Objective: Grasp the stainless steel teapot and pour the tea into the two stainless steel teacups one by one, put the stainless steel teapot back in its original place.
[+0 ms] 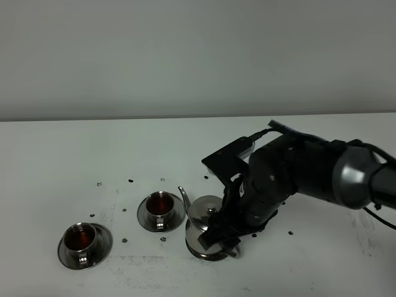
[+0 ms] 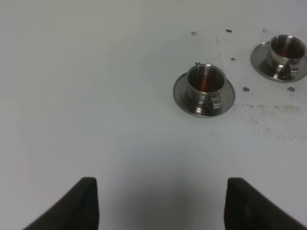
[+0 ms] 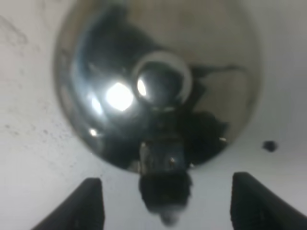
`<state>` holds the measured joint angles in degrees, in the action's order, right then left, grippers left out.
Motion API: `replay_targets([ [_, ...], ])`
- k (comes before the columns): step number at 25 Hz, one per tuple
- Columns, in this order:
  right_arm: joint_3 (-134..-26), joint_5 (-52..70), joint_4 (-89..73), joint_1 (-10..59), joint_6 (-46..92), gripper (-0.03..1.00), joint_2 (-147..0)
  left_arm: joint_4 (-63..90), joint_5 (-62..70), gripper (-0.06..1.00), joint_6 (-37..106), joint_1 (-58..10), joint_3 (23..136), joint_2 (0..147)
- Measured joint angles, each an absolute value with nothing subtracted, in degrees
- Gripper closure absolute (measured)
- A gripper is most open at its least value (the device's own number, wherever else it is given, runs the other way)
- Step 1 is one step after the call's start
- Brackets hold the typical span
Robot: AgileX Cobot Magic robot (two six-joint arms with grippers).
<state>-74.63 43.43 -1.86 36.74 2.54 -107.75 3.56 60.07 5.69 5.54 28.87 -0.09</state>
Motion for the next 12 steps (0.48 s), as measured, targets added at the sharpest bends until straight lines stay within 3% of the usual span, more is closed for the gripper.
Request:
replay_targets([
  [7, -74.6, 49.8, 5.6, 30.3, -1.1, 0.39, -96.2, 3.6, 60.1, 0.33, 5.7, 5.5, 28.9, -0.1],
  [12, -73.9, 54.2, 10.9, 21.7, -3.5, 0.39, -84.8, 3.6, 60.1, 0.33, 5.6, 5.5, 28.9, -0.1],
])
